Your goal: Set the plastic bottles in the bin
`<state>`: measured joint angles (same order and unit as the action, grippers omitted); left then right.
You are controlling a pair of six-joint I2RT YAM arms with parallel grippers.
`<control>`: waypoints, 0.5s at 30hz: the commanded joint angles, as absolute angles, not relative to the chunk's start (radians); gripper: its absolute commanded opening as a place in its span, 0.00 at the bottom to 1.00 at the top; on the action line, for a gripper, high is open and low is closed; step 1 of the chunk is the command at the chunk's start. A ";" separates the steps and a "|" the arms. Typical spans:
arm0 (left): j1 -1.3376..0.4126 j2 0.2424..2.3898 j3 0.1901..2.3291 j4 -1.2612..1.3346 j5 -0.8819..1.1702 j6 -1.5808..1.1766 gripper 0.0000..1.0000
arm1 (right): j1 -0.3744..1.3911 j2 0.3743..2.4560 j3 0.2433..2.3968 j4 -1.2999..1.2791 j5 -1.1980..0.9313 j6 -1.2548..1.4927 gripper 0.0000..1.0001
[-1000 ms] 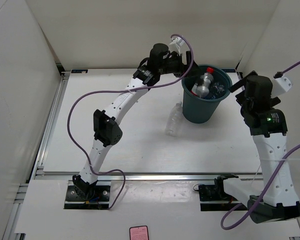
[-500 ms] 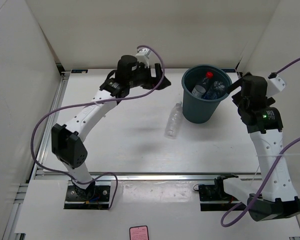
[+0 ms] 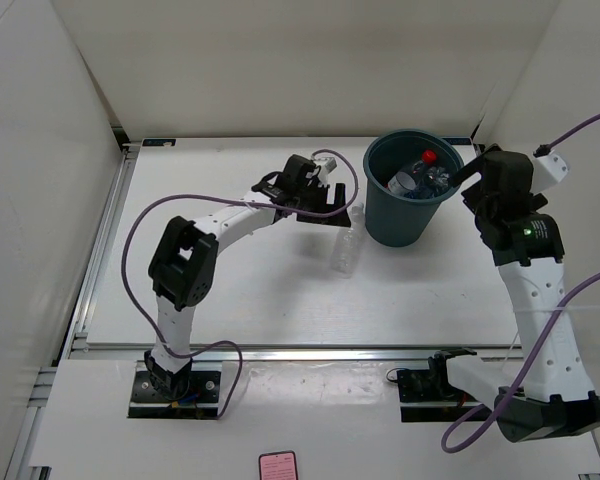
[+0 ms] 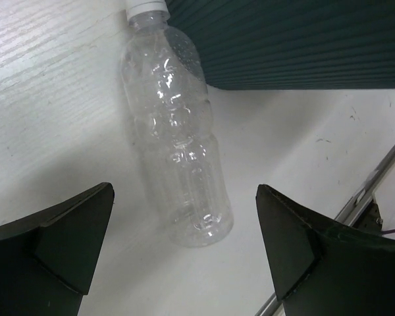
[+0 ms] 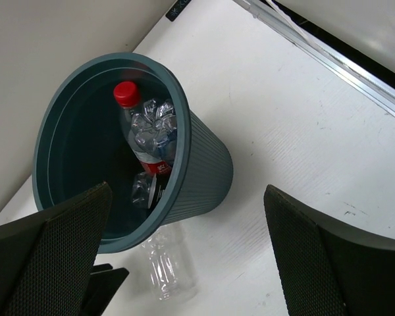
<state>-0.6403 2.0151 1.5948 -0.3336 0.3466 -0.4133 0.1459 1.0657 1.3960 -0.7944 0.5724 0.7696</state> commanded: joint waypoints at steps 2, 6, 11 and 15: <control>-0.637 2.020 1.671 -0.316 0.380 -0.434 1.00 | 0.144 1.028 1.390 -0.756 0.598 0.732 1.00; -0.637 2.080 1.671 -0.316 0.399 -0.469 1.00 | 0.144 0.999 1.379 -0.756 0.617 0.712 1.00; -0.647 2.166 1.730 -0.316 0.462 -0.506 1.00 | 0.144 0.968 1.345 -0.756 0.626 0.692 1.00; -0.647 2.232 1.785 -0.316 0.515 -0.526 1.00 | 0.144 0.968 1.345 -0.756 0.626 0.692 1.00</control>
